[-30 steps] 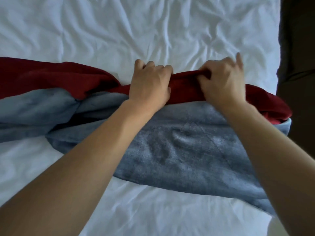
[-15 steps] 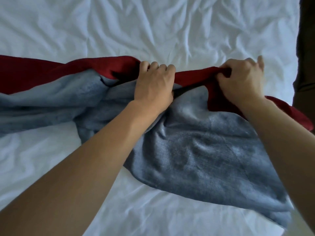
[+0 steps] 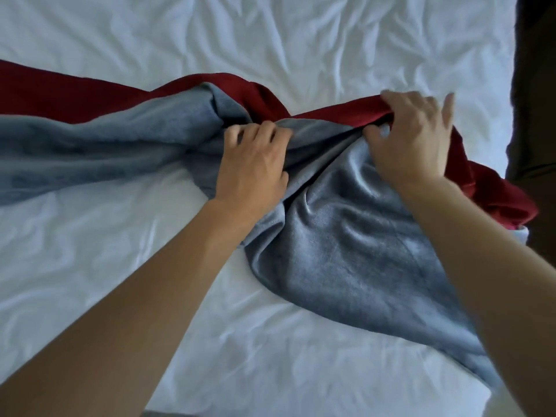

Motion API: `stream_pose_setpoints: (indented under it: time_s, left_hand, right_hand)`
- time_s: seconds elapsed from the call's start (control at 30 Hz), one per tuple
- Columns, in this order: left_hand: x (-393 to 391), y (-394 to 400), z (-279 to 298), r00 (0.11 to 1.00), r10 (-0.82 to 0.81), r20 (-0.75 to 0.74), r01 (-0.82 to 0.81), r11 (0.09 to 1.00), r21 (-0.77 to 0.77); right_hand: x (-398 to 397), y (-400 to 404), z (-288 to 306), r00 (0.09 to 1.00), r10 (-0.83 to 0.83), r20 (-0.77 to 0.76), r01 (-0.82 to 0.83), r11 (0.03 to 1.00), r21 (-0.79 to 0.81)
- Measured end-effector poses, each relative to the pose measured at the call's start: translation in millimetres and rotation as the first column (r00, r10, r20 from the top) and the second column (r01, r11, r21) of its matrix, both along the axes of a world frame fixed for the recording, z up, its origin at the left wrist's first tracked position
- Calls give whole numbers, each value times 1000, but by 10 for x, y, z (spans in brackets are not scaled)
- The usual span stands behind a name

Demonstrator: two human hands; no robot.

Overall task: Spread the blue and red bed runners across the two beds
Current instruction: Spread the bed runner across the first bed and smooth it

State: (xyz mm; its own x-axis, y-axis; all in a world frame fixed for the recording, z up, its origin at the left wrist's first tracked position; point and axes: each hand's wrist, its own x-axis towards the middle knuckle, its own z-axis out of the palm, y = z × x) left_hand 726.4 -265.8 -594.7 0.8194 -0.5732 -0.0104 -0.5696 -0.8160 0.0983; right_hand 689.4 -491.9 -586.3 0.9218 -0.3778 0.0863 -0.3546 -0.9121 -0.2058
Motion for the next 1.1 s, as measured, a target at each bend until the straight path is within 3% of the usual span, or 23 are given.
stream_pose_setpoints:
  time_s: [0.27, 0.4, 0.5, 0.63, 0.73, 0.87, 1.1]
  left_hand:
    - [-474, 493, 74, 997, 62, -47, -66, 994, -87]
    - [-522, 974, -16, 996, 64, -69, -68, 996, -53]
    - [-474, 1295, -90, 996, 31, -81, -34, 999, -31]
    - [-278, 1748, -164, 999, -19, -32, 17, 999, -43]
    - [-25, 2084, -164, 998, -19, 67, 20, 1000, -13]
    - [345, 2364, -194, 989, -57, 134, 48, 997, 68]
    - [401, 2246, -205, 986, -141, 87, 137, 989, 53]
  right_hand:
    - [-666, 1098, 49, 956, 264, 130, -280, 952, 120]
    - [-967, 1807, -64, 900, 392, 192, -425, 888, 177]
    - [-1033, 2284, -178, 886, 442, 141, -463, 864, 198]
    - [-855, 2559, -270, 926, 377, -10, -371, 916, 152]
    - [-683, 2486, -349, 982, 181, -50, -179, 983, 46]
    - [-676, 2295, -391, 999, -27, -42, 23, 997, -77]
    - [-1020, 2440, -370, 996, -79, -37, 74, 990, -124]
